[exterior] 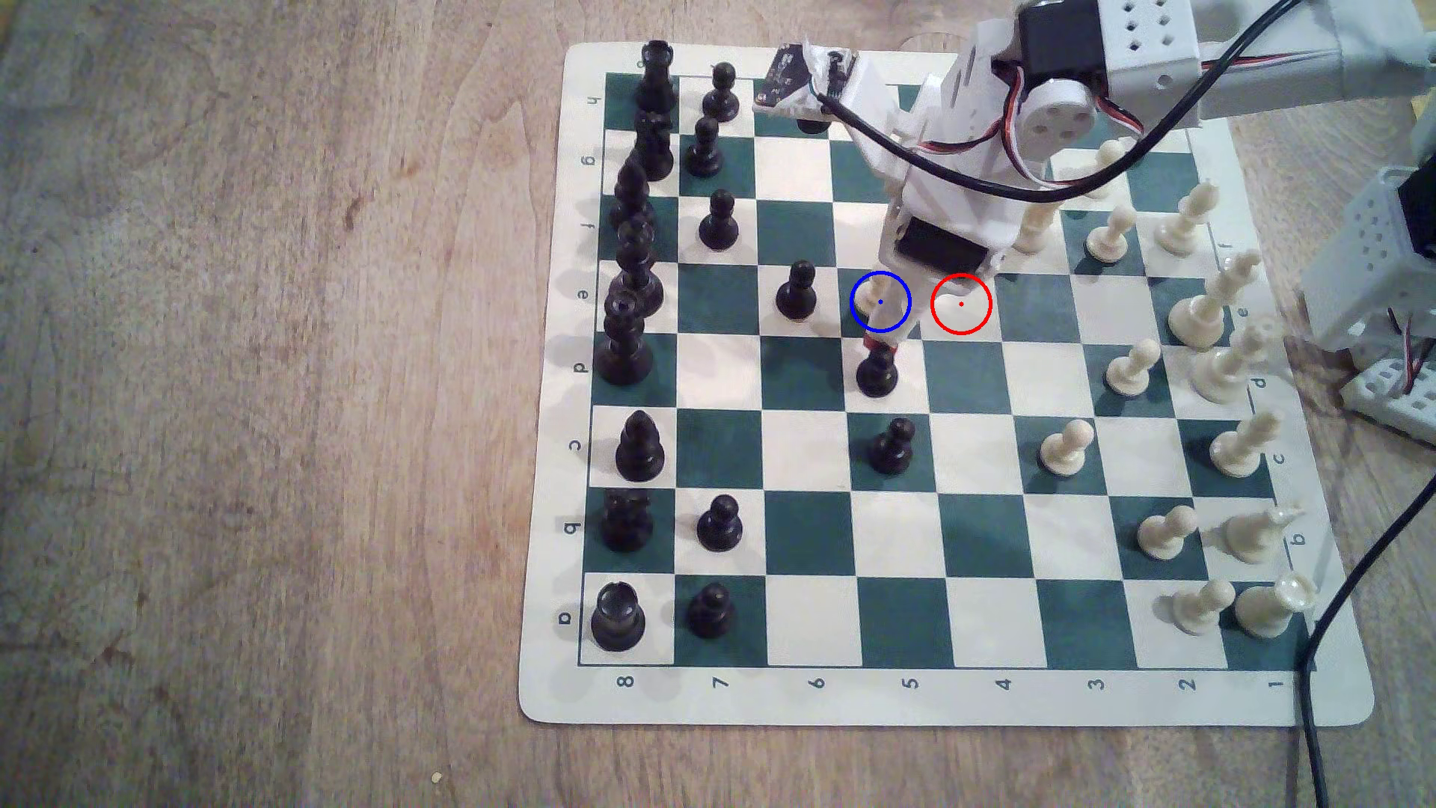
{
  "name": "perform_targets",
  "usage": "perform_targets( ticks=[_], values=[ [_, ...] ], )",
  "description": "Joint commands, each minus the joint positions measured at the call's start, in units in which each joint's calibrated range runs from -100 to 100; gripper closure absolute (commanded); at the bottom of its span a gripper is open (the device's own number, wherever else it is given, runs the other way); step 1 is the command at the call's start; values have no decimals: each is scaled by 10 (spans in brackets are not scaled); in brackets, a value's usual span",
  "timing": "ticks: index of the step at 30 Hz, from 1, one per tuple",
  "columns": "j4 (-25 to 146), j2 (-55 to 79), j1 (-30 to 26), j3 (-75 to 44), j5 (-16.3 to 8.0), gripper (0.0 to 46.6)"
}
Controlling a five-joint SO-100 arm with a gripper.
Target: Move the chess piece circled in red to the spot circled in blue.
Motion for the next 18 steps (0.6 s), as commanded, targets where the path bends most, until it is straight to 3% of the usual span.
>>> perform_targets(
  ticks=[1,7,18],
  values=[
    [3,-52,4,-4,2,301],
    [2,-58,4,-4,2,335],
    [67,-177,19,9,8,332]
  ],
)
